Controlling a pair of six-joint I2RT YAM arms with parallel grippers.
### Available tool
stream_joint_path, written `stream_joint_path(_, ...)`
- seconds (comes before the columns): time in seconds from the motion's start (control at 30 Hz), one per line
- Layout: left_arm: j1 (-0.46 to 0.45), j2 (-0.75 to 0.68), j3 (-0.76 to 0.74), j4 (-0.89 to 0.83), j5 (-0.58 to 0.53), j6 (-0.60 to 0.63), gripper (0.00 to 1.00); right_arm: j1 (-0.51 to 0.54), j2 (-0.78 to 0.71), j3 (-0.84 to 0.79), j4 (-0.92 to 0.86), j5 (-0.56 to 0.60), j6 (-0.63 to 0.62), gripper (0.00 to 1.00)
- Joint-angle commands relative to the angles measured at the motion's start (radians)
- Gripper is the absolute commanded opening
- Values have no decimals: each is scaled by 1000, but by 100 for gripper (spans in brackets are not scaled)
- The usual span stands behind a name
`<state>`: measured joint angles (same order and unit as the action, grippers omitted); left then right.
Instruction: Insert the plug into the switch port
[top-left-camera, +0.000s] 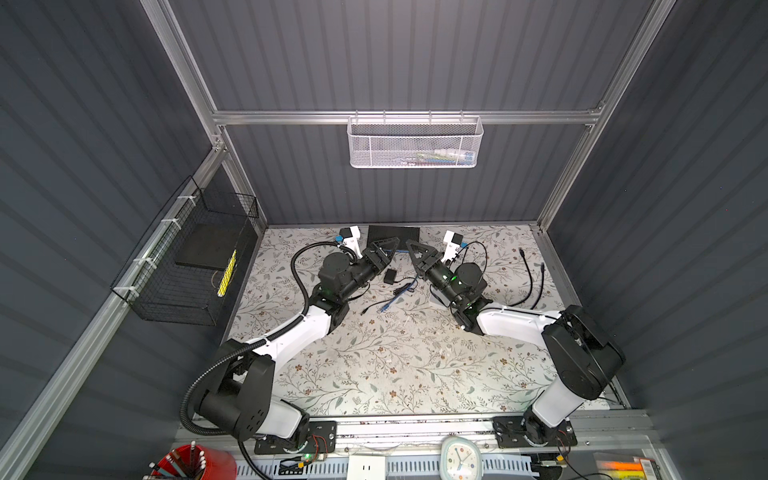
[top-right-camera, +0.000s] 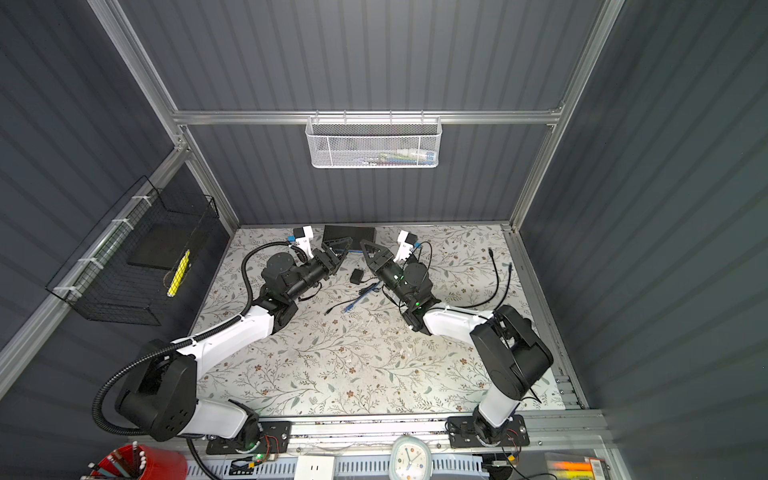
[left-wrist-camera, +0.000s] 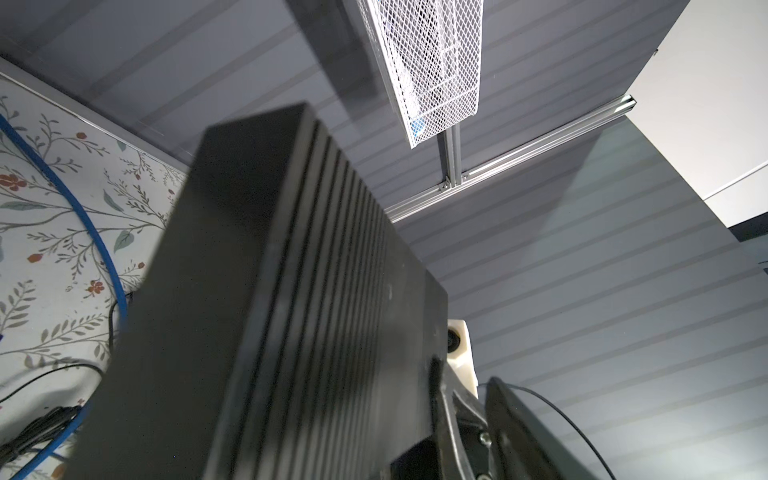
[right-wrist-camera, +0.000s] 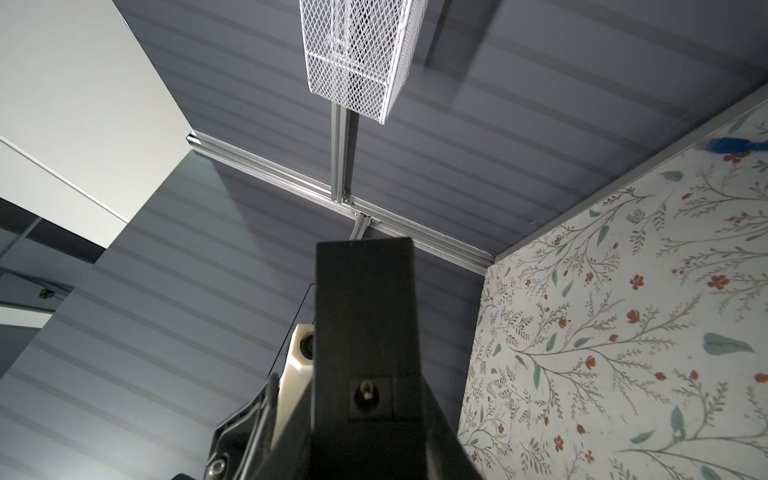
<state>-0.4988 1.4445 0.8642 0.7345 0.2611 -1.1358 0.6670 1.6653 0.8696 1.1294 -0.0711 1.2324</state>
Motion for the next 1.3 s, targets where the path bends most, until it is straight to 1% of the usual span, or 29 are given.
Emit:
stream_joint_path(0.0,2,13,6,106,-42,-15,72,24,1,-9,72,12,-13,0)
stream_joint_path(0.1,2,15,-22,179,-73,-52,71,40,3,-18,94,31,-21,0)
stream_joint_path(0.4,0,17,-60,291,-151,-108,71,81,54,-8,142,59,-22,0)
stream_joint_path(0.47,-1,18,-60,302,-161,-114,69,91,56,1,133,65,-37,0)
stream_joint_path(0.53,-2,22,-56,305,-165,-125,64,98,62,10,130,69,-51,0)
stream_joint_path(0.57,-3,25,-51,305,-164,-128,59,100,66,16,126,64,-55,0)
stream_joint_path(0.67,-6,33,-34,303,-146,-125,51,104,65,29,99,62,-70,0)
stream_joint_path(0.77,-6,35,-40,317,-155,-132,47,108,65,35,85,57,-81,0)
stream_joint_path(1.0,-9,69,-57,428,-184,-175,46,133,109,67,87,53,-77,0)
stream_joint_path(1.13,-8,72,-48,425,-181,-176,48,148,123,74,89,51,-79,0)
stream_joint_path(1.17,-9,70,-44,417,-177,-172,48,151,121,70,92,56,-80,0)
stream_joint_path(1.27,-8,47,-46,381,-180,-153,41,153,112,62,94,56,-93,0)
